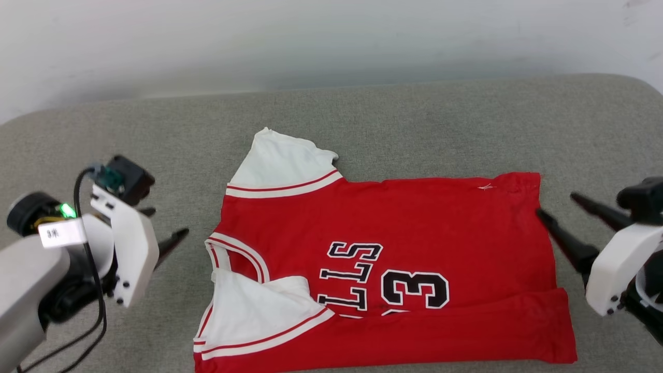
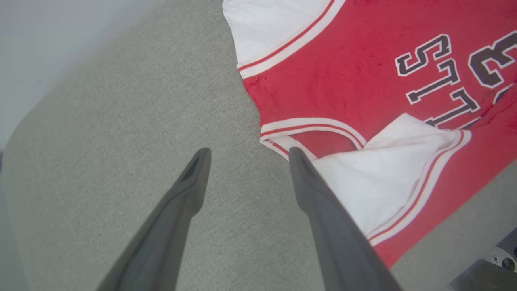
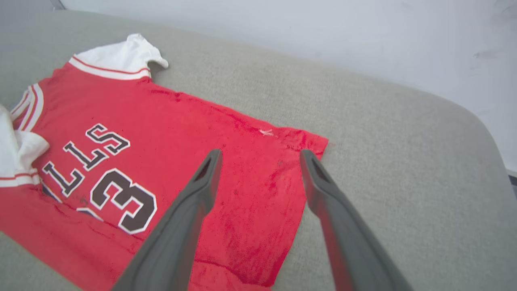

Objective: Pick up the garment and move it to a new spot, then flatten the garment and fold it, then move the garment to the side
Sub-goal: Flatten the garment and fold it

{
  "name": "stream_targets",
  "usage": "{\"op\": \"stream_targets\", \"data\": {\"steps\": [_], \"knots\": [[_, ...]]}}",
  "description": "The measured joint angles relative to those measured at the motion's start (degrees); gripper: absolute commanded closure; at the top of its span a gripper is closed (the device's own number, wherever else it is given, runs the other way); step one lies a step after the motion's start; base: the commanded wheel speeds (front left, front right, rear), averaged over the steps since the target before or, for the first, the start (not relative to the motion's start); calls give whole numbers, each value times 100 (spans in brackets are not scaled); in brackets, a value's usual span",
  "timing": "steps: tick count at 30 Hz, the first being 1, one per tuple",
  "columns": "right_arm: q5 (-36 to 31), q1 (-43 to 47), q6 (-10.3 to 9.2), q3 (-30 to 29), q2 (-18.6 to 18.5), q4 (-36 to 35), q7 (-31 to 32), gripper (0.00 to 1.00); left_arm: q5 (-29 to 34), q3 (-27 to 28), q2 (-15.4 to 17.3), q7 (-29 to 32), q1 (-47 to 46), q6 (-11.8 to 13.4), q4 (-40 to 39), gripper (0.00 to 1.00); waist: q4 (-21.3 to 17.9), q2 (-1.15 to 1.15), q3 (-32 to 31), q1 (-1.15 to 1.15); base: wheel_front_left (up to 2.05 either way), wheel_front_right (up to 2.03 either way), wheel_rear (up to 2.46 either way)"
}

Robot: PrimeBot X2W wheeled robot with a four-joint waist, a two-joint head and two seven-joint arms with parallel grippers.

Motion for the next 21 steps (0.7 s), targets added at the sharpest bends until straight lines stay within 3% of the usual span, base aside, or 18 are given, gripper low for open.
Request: {"op": "stream_targets", "data": {"steps": [6,10,17,21], "knots": [[-686,308,-2,-1089,802,-609,-615,0,162,210,-448,-51,-630,20,405,0,-50,0,191,0,0,0,0],[-1101,570,-2,-1593,1363,-1236,-677,0,90,347,-779,186,-1166,-74,766,0,-126,0,420,0,0,0,0],[-1529,911,-2,-1800,1922,-2080,-508,0,-137,446,-1048,1283,-2246,-318,1299,0,-358,0,962,0,0,0,0],[-1660,927,-2,-1762,2053,-2351,-444,0,-235,437,-1150,2001,-2881,-415,1519,0,-510,0,1337,0,0,0,0]]}}
